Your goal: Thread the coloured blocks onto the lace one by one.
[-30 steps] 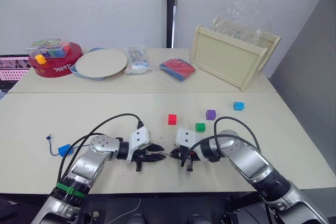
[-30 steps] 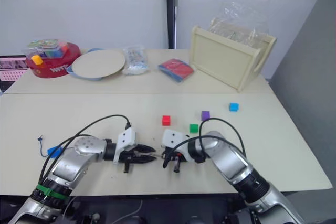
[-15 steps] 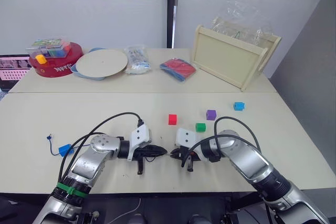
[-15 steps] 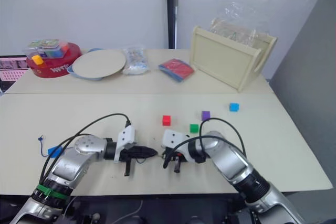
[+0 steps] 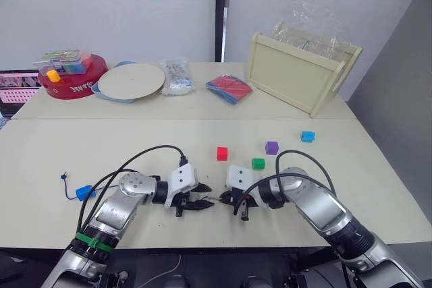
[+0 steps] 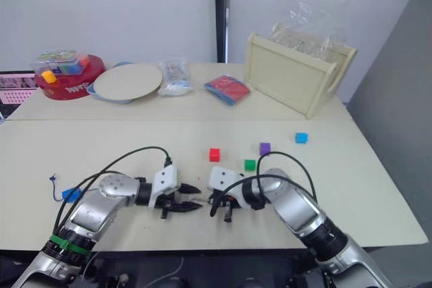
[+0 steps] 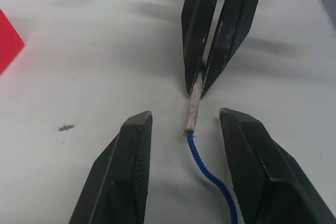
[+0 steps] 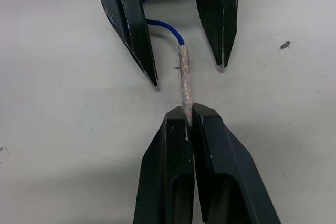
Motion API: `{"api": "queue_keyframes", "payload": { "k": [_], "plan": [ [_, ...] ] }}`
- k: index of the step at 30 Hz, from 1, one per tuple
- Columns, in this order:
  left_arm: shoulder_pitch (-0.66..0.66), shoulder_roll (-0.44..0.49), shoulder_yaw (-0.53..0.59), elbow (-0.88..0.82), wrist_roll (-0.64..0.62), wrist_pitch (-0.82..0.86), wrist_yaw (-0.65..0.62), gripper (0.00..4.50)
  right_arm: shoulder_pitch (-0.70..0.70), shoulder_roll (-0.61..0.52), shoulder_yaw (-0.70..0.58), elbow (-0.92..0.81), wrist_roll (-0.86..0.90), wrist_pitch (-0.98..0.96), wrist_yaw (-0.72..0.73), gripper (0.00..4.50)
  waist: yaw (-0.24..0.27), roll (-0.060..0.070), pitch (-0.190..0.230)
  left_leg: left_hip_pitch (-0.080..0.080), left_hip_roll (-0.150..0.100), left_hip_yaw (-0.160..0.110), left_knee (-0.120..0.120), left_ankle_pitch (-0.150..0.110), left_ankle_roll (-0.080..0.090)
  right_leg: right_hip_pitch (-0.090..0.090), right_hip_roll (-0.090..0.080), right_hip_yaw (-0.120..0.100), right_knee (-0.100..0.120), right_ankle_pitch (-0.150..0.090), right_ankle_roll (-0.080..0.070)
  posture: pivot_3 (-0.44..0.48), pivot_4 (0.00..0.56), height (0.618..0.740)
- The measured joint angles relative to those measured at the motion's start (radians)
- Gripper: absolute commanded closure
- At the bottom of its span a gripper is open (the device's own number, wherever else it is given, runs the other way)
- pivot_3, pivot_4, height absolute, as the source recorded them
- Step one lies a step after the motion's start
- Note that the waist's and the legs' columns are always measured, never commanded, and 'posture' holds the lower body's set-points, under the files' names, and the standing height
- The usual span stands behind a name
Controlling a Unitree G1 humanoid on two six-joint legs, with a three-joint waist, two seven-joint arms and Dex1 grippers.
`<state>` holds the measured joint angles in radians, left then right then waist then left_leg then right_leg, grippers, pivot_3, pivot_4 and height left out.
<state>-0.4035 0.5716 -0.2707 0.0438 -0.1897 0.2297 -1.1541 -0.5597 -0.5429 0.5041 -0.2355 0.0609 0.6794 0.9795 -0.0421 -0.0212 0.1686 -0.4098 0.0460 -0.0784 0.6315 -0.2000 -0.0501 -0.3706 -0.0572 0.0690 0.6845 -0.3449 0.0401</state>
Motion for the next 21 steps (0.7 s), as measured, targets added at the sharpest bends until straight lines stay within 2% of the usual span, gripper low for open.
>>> {"api": "queue_keyframes", "payload": {
  "k": [6, 18, 21],
  "plan": [
    [-0.010, -0.016, 0.001, 0.013, -0.003, -0.006, -0.007, 4.46, 0.000, -0.002, -0.001, -0.001, 0.000, 0.001, 0.000, 4.50, 0.000, 0.000, 0.000, 0.000, 0.000, 0.000, 0.000, 0.000, 0.000, 0.000, 0.000, 0.000, 0.000, 0.000, 0.000, 0.000, 0.150, 0.740],
    [-0.010, -0.025, 0.003, 0.012, -0.009, 0.012, -0.024, 4.49, 0.004, -0.012, -0.001, -0.010, -0.002, -0.001, 0.001, 4.50, 0.000, 0.000, 0.000, 0.000, 0.000, 0.000, 0.000, 0.000, 0.000, 0.000, 0.000, 0.000, 0.000, 0.000, 0.000, 0.000, 0.150, 0.740],
    [-0.010, -0.029, 0.004, 0.010, -0.015, 0.016, -0.032, 4.50, 0.021, -0.015, -0.008, -0.019, -0.003, -0.009, -0.008, 3.51, 0.001, 0.000, 0.000, 0.000, 0.000, 0.000, 0.000, 0.000, 0.000, 0.000, 0.000, 0.000, 0.000, 0.000, 0.000, 0.000, 0.150, 0.740]
  ]
}}
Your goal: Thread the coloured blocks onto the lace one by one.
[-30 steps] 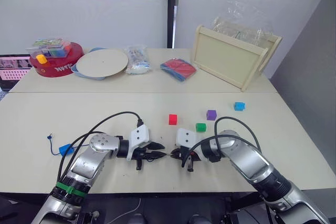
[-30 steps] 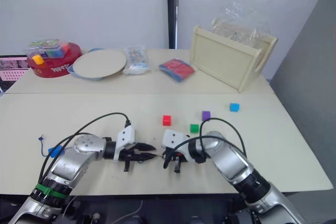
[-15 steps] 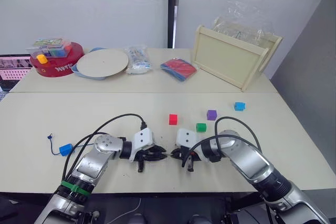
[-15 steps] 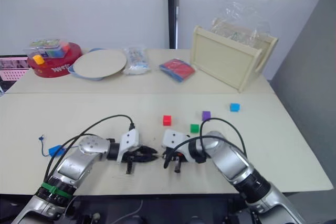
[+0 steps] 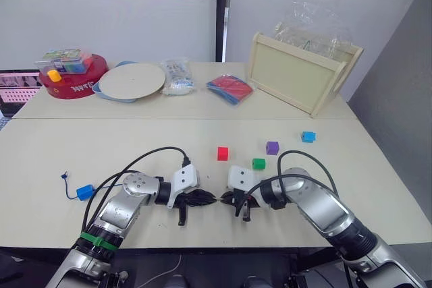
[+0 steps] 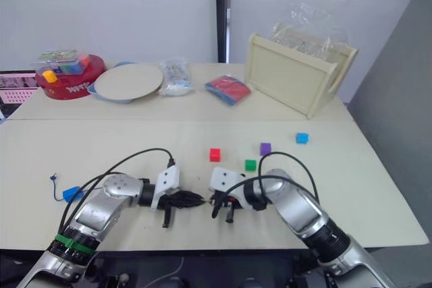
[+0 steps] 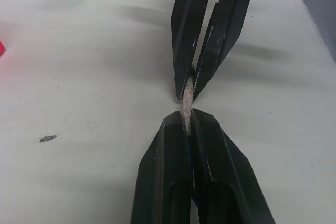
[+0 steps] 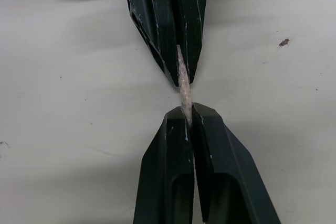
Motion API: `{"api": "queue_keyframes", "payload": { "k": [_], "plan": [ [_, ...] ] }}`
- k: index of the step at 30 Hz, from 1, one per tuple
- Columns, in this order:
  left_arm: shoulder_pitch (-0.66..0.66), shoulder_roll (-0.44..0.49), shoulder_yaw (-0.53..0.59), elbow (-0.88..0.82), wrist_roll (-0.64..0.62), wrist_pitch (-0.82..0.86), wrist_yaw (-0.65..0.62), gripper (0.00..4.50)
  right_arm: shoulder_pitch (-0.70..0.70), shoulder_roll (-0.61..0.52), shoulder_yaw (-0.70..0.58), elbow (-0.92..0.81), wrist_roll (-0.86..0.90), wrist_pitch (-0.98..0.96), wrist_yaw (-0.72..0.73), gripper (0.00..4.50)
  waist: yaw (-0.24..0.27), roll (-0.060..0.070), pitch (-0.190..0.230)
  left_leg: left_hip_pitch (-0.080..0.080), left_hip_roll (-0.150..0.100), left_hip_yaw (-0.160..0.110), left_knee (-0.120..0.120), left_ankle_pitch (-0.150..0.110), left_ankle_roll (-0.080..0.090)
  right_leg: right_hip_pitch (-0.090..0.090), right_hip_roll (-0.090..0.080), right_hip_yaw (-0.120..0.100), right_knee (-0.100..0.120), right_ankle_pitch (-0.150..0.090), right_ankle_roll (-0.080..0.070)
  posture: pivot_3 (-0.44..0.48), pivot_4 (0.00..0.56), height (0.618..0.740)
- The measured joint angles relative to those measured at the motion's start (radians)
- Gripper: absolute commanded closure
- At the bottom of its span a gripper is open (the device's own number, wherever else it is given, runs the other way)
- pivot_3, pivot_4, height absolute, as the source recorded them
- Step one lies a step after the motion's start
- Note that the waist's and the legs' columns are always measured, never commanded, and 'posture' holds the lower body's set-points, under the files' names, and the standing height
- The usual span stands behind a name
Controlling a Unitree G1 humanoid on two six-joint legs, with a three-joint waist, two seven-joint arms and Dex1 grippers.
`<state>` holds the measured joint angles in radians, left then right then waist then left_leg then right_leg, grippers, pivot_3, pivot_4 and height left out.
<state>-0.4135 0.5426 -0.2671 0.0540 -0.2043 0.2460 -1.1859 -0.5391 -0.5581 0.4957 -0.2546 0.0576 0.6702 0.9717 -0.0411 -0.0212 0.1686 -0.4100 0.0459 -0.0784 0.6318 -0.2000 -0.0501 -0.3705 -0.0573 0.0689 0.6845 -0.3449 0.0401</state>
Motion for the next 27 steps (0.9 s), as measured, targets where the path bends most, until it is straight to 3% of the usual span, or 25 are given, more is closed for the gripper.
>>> {"api": "queue_keyframes", "payload": {
  "k": [6, 10, 14, 18, 22, 27],
  "plan": [
    [0.000, 0.002, 0.007, -0.014, -0.012, 0.000, -0.007, 4.50, 0.099, 0.017, -0.127, -0.051, 0.056, 0.030, -0.066, 1.43, 0.003, 0.000, 0.000, -0.001, 0.000, 0.000, 0.000, 0.000, 0.000, 0.000, 0.000, 0.000, 0.000, 0.000, 0.000, 0.000, 0.150, 0.740],
    [0.001, 0.016, 0.009, -0.018, -0.017, 0.001, -0.018, 4.50, 0.306, 0.018, -0.416, -0.215, 0.178, 0.111, -0.140, 0.11, 0.021, 0.000, 0.000, -0.003, 0.000, -0.001, 0.001, 0.000, 0.000, 0.000, 0.000, 0.000, -0.002, 0.000, 0.000, 0.000, 0.150, 0.740],
    [0.001, 0.023, 0.013, -0.018, -0.021, 0.001, -0.025, 4.50, 0.421, 0.053, -0.596, -0.255, 0.200, 0.139, -0.263, 0.02, 0.020, 0.000, 0.000, 0.000, -0.001, 0.000, 0.001, 0.000, 0.000, 0.001, 0.000, 0.001, 0.000, 0.000, 0.000, 0.000, 0.150, 0.740],
    [0.001, 0.024, 0.013, -0.018, -0.023, 0.002, -0.027, 4.50, 0.434, 0.103, -0.662, -0.193, 0.146, 0.097, -0.430, 0.02, 0.014, 0.000, 0.000, 0.000, -0.001, 0.000, 0.001, 0.000, 0.000, 0.001, 0.000, 0.001, 0.000, 0.000, 0.000, 0.000, 0.150, 0.740],
    [0.006, 0.026, 0.011, -0.022, -0.024, 0.016, -0.026, 4.50, 0.307, 0.239, -0.705, 0.002, 0.060, 0.021, -0.687, 0.02, 0.001, 0.002, 0.000, 0.000, -0.001, 0.000, -0.001, 0.000, 0.000, 0.000, 0.000, 0.001, 0.001, 0.000, 0.000, 0.000, 0.150, 0.740],
    [0.023, 0.028, 0.013, -0.039, -0.024, 0.019, -0.019, 4.50, 0.165, 0.281, -0.707, 0.230, 0.000, -0.111, -0.846, 0.02, -0.003, 0.002, 0.000, 0.000, -0.001, 0.000, -0.002, 0.000, -0.001, 0.000, 0.000, 0.001, 0.000, 0.000, 0.000, 0.000, 0.150, 0.740]
  ]
}}
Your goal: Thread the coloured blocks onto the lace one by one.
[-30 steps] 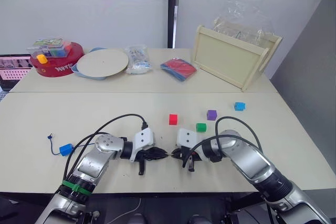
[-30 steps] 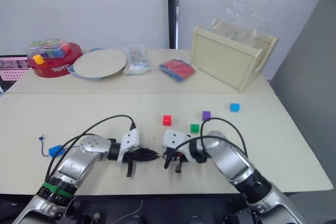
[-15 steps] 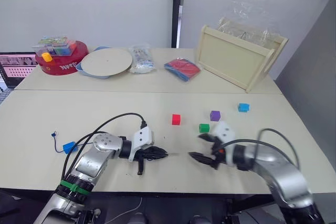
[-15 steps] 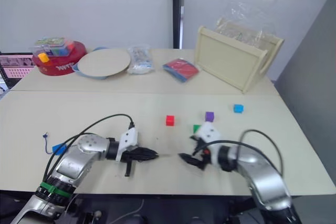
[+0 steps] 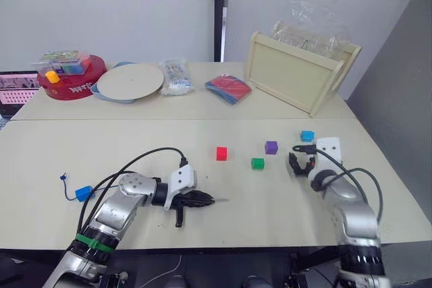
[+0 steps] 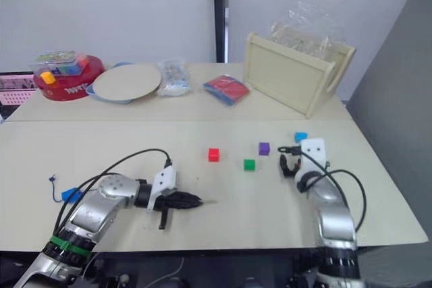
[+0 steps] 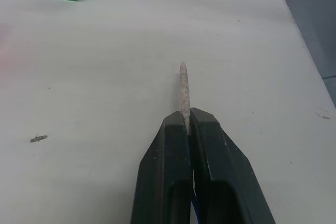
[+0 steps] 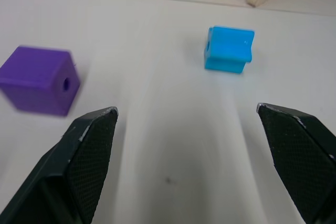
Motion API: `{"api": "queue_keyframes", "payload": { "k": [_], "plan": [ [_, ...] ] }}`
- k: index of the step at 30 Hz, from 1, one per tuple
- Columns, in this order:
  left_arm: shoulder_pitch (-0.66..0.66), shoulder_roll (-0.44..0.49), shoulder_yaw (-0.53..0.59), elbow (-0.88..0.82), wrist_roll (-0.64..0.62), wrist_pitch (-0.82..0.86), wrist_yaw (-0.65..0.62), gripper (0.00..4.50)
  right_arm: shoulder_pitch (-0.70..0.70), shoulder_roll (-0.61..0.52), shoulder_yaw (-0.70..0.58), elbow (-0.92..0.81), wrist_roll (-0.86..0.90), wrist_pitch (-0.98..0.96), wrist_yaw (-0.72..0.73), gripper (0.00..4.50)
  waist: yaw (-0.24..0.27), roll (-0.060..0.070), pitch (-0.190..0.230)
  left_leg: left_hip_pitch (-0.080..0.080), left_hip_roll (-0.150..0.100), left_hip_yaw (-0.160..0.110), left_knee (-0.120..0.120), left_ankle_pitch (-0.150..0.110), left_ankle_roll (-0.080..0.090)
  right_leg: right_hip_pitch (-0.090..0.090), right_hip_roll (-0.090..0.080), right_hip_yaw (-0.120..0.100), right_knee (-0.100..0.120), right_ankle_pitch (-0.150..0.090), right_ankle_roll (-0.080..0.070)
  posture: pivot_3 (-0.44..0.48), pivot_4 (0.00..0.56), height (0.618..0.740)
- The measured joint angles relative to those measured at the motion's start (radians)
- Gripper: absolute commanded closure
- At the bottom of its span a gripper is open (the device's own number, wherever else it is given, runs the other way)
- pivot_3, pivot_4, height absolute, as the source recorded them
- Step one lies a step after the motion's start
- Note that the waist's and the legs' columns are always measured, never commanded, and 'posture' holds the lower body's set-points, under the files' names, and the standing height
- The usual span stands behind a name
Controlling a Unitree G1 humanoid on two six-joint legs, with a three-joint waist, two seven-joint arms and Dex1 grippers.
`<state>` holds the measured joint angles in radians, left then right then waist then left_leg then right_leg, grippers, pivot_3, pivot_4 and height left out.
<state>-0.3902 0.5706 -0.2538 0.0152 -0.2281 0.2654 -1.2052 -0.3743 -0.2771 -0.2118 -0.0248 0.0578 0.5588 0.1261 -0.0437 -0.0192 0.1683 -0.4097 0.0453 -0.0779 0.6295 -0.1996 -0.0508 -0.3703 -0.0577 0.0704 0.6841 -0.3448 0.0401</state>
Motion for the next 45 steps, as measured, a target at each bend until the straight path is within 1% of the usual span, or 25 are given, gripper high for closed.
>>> {"api": "queue_keyframes", "payload": {
  "k": [4, 7, 11, 14, 17, 18, 21, 24, 25, 29, 32, 34, 37, 39, 40, 43, 45],
  "plan": [
    [0.011, 0.005, 0.004, -0.009, -0.001, 0.001, 0.010, 4.50, -0.146, -0.005, -0.009, 0.262, -0.015, -0.116, -0.069, 0.02, -0.001, 0.000, 0.000, 0.001, 0.000, 0.000, 0.000, 0.000, 0.000, 0.000, 0.000, 0.000, 0.000, 0.000, 0.000, 0.000, 0.150, 0.740],
    [0.016, 0.009, 0.007, -0.011, -0.003, 0.002, 0.018, 4.50, -0.233, -0.020, -0.017, 0.439, -0.015, -0.208, -0.081, 0.02, -0.002, 0.000, 0.000, 0.000, 0.000, 0.001, 0.000, 0.000, 0.000, 0.000, 0.000, 0.000, 0.000, 0.000, 0.000, 0.000, 0.150, 0.740],
    [0.022, 0.011, 0.013, -0.020, -0.007, 0.003, 0.024, 4.50, -0.365, -0.045, -0.021, 0.718, -0.014, -0.341, -0.085, 0.02, -0.006, 0.000, 0.000, 0.001, 0.000, 0.001, -0.001, 0.000, 0.000, 0.000, -0.001, 0.001, 0.000, 0.000, 0.000, 0.000, 0.150, 0.740],
    [0.027, 0.013, 0.015, -0.022, -0.007, 0.003, 0.028, 4.50, -0.431, -0.056, -0.022, 0.866, -0.015, -0.425, -0.089, 0.02, -0.009, 0.000, 0.000, 0.001, 0.000, 0.001, -0.002, 0.001, -0.001, 0.000, -0.001, 0.001, 0.000, 0.000, 0.000, 0.000, 0.150, 0.740],
    [0.027, 0.014, 0.015, -0.023, -0.008, 0.004, 0.033, 4.50, -0.484, -0.064, -0.028, 0.981, -0.013, -0.488, -0.104, 0.84, -0.011, 0.000, 0.000, 0.001, 0.000, 0.001, -0.002, 0.001, -0.002, 0.000, -0.001, 0.001, 0.000, 0.000, 0.000, 0.000, 0.150, 0.740],
    [0.028, 0.014, 0.015, -0.024, -0.008, 0.004, 0.035, 4.50, -0.490, -0.067, -0.030, 1.004, -0.013, -0.507, -0.107, 1.19, -0.011, 0.000, 0.000, 0.001, 0.000, 0.001, -0.002, 0.001, -0.002, 0.000, -0.001, 0.001, 0.000, 0.000, 0.000, 0.000, 0.150, 0.740],
    [0.035, 0.014, 0.015, -0.025, -0.008, 0.004, 0.038, 4.50, -0.492, -0.067, -0.031, 1.029, -0.005, -0.540, -0.100, 2.17, -0.014, 0.000, 0.000, 0.001, 0.000, 0.001, -0.002, 0.001, -0.002, 0.000, -0.001, 0.001, 0.000, 0.000, 0.000, 0.000, 0.150, 0.740],
    [0.038, 0.015, 0.015, -0.025, -0.008, 0.004, 0.038, 4.50, -0.486, -0.067, -0.030, 1.035, 0.000, -0.563, -0.083, 3.25, -0.017, 0.001, 0.000, 0.001, 0.000, 0.001, -0.002, 0.001, -0.002, 0.000, -0.001, 0.001, 0.000, 0.000, 0.000, 0.000, 0.150, 0.740],
    [0.038, 0.015, 0.015, -0.025, -0.008, 0.004, 0.038, 4.50, -0.485, -0.067, -0.031, 1.035, 0.003, -0.571, -0.083, 3.32, -0.017, 0.001, 0.000, 0.001, 0.000, 0.001, -0.002, 0.001, -0.002, 0.000, -0.001, 0.001, 0.000, 0.000, 0.000, 0.000, 0.150, 0.740],
    [0.038, 0.015, 0.015, -0.025, -0.008, 0.004, 0.038, 4.50, -0.461, -0.067, -0.035, 1.020, 0.009, -0.596, -0.070, 3.32, -0.020, 0.001, 0.000, 0.001, 0.000, 0.001, -0.002, 0.001, -0.002, 0.000, -0.001, 0.001, 0.000, 0.000, 0.000, 0.000, 0.150, 0.740],
    [0.038, 0.018, 0.015, -0.026, -0.007, 0.004, 0.038, 4.50, -0.389, -0.061, -0.036, 0.904, 0.035, -0.602, -0.043, 3.32, -0.020, 0.001, 0.000, 0.001, 0.000, 0.001, -0.002, 0.001, -0.002, 0.000, -0.001, 0.001, 0.000, 0.000, 0.000, 0.000, 0.150, 0.740],
    [0.037, 0.020, 0.015, -0.027, -0.008, 0.004, 0.038, 4.50, -0.288, -0.049, -0.028, 0.703, 0.052, -0.563, -0.020, 3.32, -0.019, 0.002, 0.000, 0.000, 0.000, 0.001, -0.002, 0.001, -0.002, 0.000, -0.001, 0.000, 0.001, 0.000, 0.000, 0.000, 0.150, 0.740],
    [0.034, 0.022, 0.019, -0.021, -0.008, 0.005, 0.039, 4.50, -0.027, -0.029, 0.033, 0.176, 0.110, -0.394, 0.024, 3.32, -0.008, 0.005, -0.001, -0.001, 0.000, 0.000, -0.003, 0.001, -0.002, -0.001, 0.000, 0.000, 0.002, 0.000, 0.000, 0.000, 0.150, 0.740],
    [0.026, 0.021, 0.020, -0.019, -0.008, 0.005, 0.039, 4.50, 0.105, -0.023, 0.089, -0.097, 0.158, -0.273, 0.044, 3.32, -0.008, 0.005, -0.001, -0.001, 0.000, 0.000, -0.003, 0.001, -0.002, -0.001, 0.000, 0.001, 0.001, 0.000, 0.000, 0.000, 0.150, 0.740],
    [0.025, 0.020, 0.021, -0.019, -0.009, 0.005, 0.039, 4.50, 0.184, -0.024, 0.128, -0.267, 0.194, -0.205, 0.056, 3.32, -0.005, 0.006, 0.000, -0.001, 0.000, 0.000, -0.002, 0.001, -0.002, -0.001, 0.000, 0.001, 0.000, 0.000, 0.000, 0.000, 0.150, 0.740],
    [0.021, 0.018, 0.022, -0.016, -0.009, 0.005, 0.040, 4.50, 0.324, -0.048, 0.234, -0.571, 0.279, -0.054, 0.098, 3.32, 0.000, 0.005, 0.000, 0.000, 0.000, 0.000, -0.001, 0.001, -0.001, 0.000, 0.000, 0.000, -0.001, 0.000, 0.000, 0.000, 0.150, 0.740],
    [0.021, 0.018, 0.022, -0.016, -0.009, 0.006, 0.040, 4.50, 0.385, -0.049, 0.291, -0.654, 0.307, 0.009, 0.111, 3.32, 0.001, 0.005, -0.001, 0.001, 0.000, 0.000, -0.001, 0.001, -0.001, 0.002, 0.000, 0.000, -0.001, 0.000, 0.000, 0.000, 0.150, 0.740]
  ]
}}
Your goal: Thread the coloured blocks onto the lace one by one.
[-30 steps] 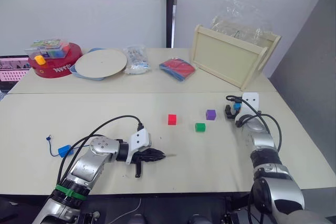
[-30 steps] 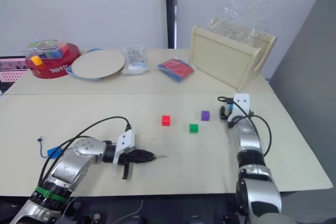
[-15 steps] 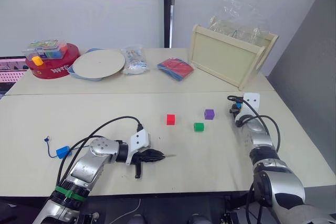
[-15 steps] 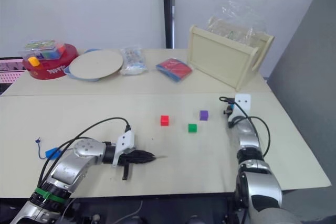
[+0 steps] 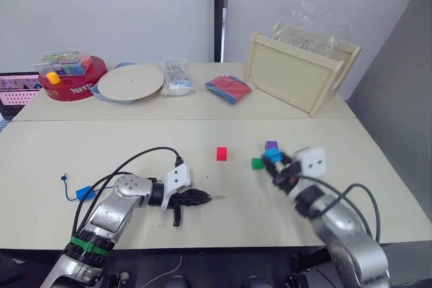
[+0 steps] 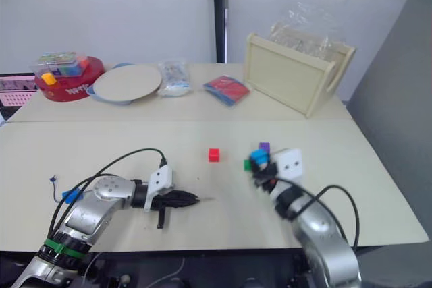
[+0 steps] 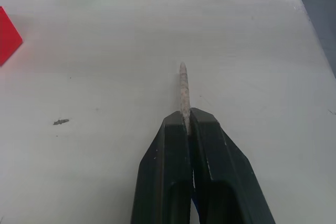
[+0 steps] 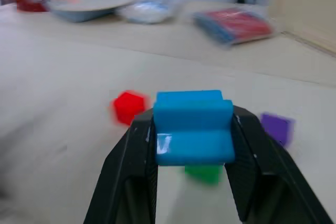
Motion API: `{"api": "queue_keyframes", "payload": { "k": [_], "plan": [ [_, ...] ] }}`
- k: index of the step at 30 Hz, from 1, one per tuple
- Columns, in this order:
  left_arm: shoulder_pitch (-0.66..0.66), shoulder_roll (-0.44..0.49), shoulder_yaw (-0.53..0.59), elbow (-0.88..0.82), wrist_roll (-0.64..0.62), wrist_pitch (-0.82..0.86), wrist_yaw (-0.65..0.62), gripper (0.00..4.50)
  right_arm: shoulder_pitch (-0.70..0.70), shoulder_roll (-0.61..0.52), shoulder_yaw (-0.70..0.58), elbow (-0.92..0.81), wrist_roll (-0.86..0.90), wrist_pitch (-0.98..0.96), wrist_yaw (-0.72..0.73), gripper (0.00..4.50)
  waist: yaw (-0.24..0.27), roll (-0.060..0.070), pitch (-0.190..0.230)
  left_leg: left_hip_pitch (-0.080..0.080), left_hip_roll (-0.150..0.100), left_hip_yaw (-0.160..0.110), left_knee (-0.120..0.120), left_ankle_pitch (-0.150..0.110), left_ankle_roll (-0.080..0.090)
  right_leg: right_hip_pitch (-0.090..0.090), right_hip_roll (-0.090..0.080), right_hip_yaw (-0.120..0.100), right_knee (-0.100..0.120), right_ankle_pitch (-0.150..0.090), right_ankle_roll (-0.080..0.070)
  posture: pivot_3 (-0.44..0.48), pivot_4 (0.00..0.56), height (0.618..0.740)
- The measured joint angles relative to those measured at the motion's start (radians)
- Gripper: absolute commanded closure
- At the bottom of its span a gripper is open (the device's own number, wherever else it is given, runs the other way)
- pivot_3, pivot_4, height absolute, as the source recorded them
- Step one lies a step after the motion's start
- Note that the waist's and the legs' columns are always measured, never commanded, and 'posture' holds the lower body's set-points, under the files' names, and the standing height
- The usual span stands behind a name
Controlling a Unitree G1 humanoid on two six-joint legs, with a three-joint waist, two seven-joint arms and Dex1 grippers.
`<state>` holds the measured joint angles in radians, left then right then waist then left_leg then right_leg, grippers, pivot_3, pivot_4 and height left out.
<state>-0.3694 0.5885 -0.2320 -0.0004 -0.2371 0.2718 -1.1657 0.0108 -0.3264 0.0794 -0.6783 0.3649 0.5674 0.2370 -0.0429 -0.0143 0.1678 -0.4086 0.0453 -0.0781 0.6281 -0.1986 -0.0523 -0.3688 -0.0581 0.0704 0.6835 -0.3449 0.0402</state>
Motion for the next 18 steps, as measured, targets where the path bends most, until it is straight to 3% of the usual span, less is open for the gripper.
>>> {"api": "queue_keyframes", "payload": {
  "k": [6, 12, 14, 18],
  "plan": [
    [0.000, 0.000, 0.000, -0.002, 0.000, 0.013, 0.000, 4.50, 0.041, -0.011, 0.152, 0.047, -0.062, 0.078, -0.003, 3.32, 0.000, 0.000, 0.000, 0.000, 0.000, 0.000, 0.000, 0.000, 0.000, 0.000, 0.000, 0.000, 0.000, 0.000, 0.000, 0.000, 0.150, 0.740],
    [0.003, 0.000, 0.000, -0.008, 0.000, 0.016, 0.001, 4.50, -0.018, 0.038, 0.191, 0.181, -0.139, 0.065, -0.022, 3.32, -0.001, -0.001, 0.000, 0.001, 0.000, 0.000, 0.000, 0.000, 0.000, 0.000, 0.000, 0.000, 0.000, 0.000, 0.000, 0.000, 0.150, 0.740],
    [0.003, 0.001, 0.000, -0.007, 0.000, 0.016, 0.001, 4.50, -0.021, 0.047, 0.193, 0.183, -0.147, 0.068, -0.022, 2.25, 0.000, -0.001, -0.001, 0.001, 0.000, 0.000, 0.000, 0.000, 0.000, 0.000, 0.000, 0.000, 0.000, 0.000, 0.000, 0.000, 0.150, 0.740],
    [0.004, 0.002, 0.000, -0.006, 0.000, 0.015, 0.002, 4.50, -0.019, 0.034, 0.186, 0.177, -0.134, 0.078, 0.022, 0.88, 0.000, -0.002, -0.001, 0.001, 0.000, 0.000, 0.000, 0.000, 0.000, 0.000, 0.000, 0.000, 0.000, 0.000, 0.000, 0.000, 0.150, 0.740]
  ]
}}
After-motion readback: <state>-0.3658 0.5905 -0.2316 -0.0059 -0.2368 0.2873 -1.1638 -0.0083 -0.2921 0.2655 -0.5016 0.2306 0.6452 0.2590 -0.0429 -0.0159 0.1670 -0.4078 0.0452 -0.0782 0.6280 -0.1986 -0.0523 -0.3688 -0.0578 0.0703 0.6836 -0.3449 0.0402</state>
